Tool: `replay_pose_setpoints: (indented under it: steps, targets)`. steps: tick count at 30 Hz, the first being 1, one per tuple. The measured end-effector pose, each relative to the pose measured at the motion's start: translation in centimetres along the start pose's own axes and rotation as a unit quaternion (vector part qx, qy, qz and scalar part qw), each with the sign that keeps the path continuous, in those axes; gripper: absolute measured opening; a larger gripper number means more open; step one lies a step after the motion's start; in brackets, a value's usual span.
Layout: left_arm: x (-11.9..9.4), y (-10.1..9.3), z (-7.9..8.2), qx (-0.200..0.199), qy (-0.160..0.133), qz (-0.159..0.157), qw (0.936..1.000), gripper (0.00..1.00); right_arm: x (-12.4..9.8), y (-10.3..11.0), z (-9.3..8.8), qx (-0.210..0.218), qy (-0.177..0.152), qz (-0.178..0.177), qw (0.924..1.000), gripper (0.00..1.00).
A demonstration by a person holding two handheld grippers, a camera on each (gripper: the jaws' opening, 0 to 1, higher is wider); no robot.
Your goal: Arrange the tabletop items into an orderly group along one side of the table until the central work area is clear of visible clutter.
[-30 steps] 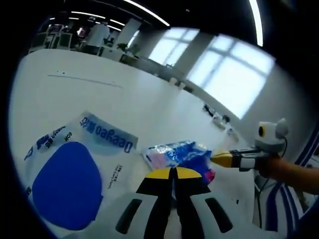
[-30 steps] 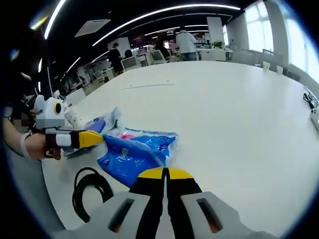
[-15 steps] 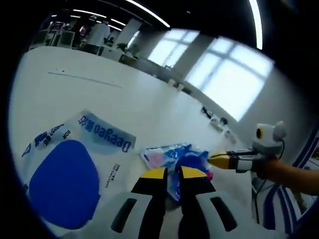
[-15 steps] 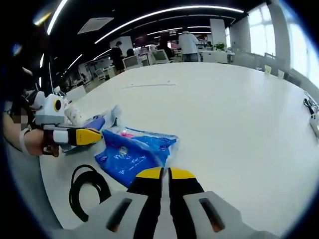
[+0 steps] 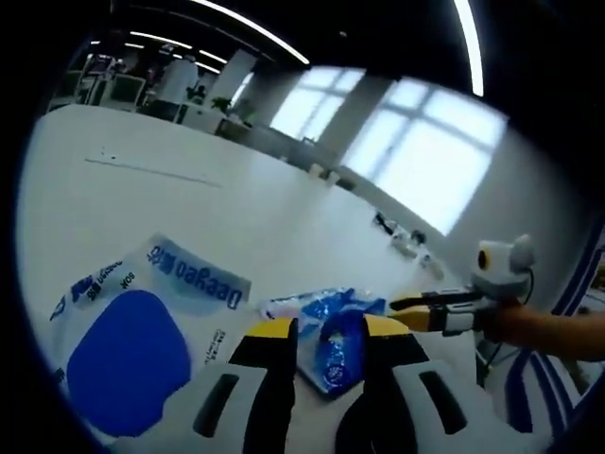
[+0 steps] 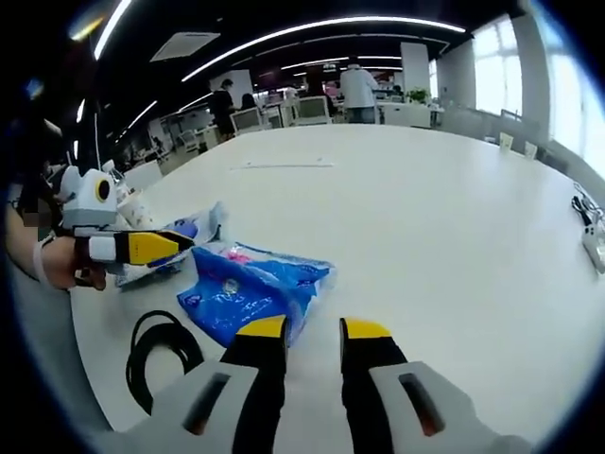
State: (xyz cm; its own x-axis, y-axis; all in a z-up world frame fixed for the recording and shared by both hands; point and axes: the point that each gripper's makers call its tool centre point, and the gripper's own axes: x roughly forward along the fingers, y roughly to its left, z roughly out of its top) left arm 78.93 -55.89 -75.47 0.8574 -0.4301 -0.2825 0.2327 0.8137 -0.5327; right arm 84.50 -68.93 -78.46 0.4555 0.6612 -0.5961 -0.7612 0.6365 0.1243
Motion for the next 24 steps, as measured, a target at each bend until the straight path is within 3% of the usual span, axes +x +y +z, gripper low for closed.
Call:
replay_pose_setpoints:
  steps: [11, 18, 22, 24]
  targets:
    - [-1.8, -0.2, 1.1, 0.017, -0.009, 0.009, 0.9998, 0.49, -1.6, 0.4, 0.8, -0.023, -0.004, -0.012, 0.9996, 0.35]
    - [-3.8, -0.4, 2.1, 0.026, -0.017, 0.011, 0.9994, 0.52, -2.4, 1.9, 1.7, -0.044, -0.005, -0.007, 0.999, 0.44]
    - [-5.0, -0.1, 2.1, 0.017, -0.009, 0.022, 0.9996, 0.61, -2.4, 3.2, 2.5, -0.046, -0.007, 0.005, 0.9989, 0.48]
    - [-5.6, 0.1, 2.2, 0.015, -0.011, 0.024, 0.9995, 0.6, -2.3, 3.8, 2.8, -0.049, -0.006, 0.01, 0.9987, 0.52]
